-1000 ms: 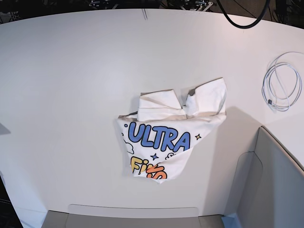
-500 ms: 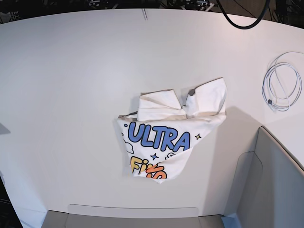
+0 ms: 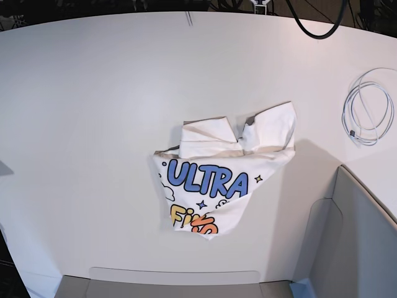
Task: Layout the t-shirt on the table in an organized manner, then fold the t-shirt properly
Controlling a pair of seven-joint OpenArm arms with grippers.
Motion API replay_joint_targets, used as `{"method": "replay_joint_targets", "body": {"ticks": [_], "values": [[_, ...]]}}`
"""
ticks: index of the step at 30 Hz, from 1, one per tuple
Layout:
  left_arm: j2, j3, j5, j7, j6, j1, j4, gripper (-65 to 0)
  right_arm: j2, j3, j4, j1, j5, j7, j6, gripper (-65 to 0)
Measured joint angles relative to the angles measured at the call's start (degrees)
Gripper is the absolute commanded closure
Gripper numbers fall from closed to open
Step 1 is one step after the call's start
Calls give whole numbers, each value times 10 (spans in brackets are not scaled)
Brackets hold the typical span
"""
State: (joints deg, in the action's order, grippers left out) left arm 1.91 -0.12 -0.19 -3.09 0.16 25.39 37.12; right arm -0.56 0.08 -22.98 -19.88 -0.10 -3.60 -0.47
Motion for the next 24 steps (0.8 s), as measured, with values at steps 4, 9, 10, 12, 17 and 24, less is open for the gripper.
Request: {"method": "replay_joint_targets", "body": {"ticks": [4, 9, 10, 12, 17, 24], "values": [[5, 0, 2, -7, -2, 65, 105, 0, 0, -1, -100, -80, 0, 4, -1, 0], [15, 0, 2, 1, 1, 145, 197, 0, -1, -1, -239, -170, 1, 3, 0, 0], [19, 0, 0, 6, -1, 166, 228, 0, -4, -2, -269, -188, -1, 6, 2, 0], [25, 0, 1, 2, 0, 204, 292, 0, -11, -2, -324, -224, 0, 4, 0, 0], [37, 0, 1, 5, 1, 289, 428, 0, -31, -1, -436, -308, 2, 5, 1, 0], [48, 2, 1, 40, -3, 381, 602, 0, -56, 3, -575, -405, 69, 8, -3, 0]]}}
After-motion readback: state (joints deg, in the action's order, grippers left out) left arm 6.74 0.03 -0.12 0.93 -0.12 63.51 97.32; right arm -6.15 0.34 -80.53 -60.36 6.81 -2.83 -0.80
